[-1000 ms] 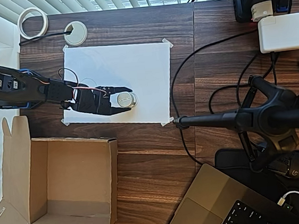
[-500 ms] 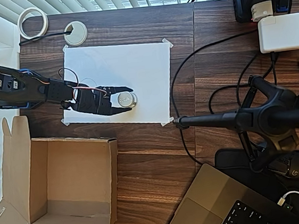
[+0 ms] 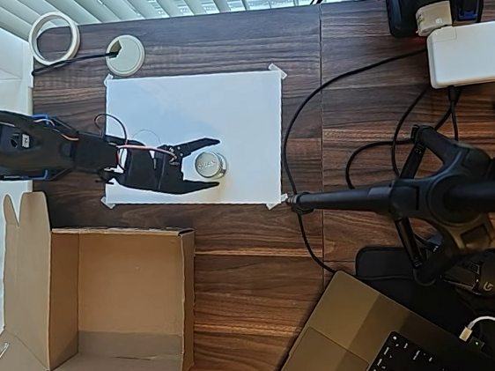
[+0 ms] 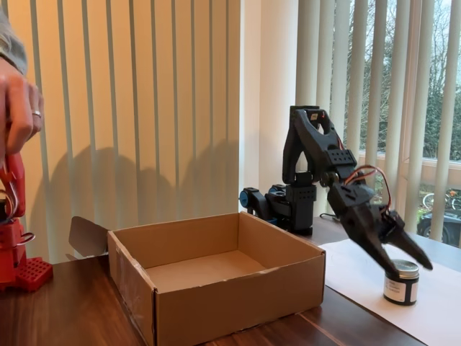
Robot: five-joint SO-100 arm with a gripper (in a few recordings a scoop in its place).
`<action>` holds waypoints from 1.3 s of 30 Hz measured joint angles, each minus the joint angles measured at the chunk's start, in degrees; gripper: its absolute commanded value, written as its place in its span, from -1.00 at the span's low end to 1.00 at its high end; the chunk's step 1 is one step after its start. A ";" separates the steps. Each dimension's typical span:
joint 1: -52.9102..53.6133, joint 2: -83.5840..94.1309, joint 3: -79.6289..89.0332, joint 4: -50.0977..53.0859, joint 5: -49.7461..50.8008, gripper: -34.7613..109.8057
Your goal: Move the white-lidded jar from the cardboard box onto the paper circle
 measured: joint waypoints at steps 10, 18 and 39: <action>-2.72 23.55 9.05 -2.55 16.35 0.04; -9.40 44.30 25.49 0.26 39.90 -0.01; -14.24 89.82 43.33 52.21 89.38 -0.52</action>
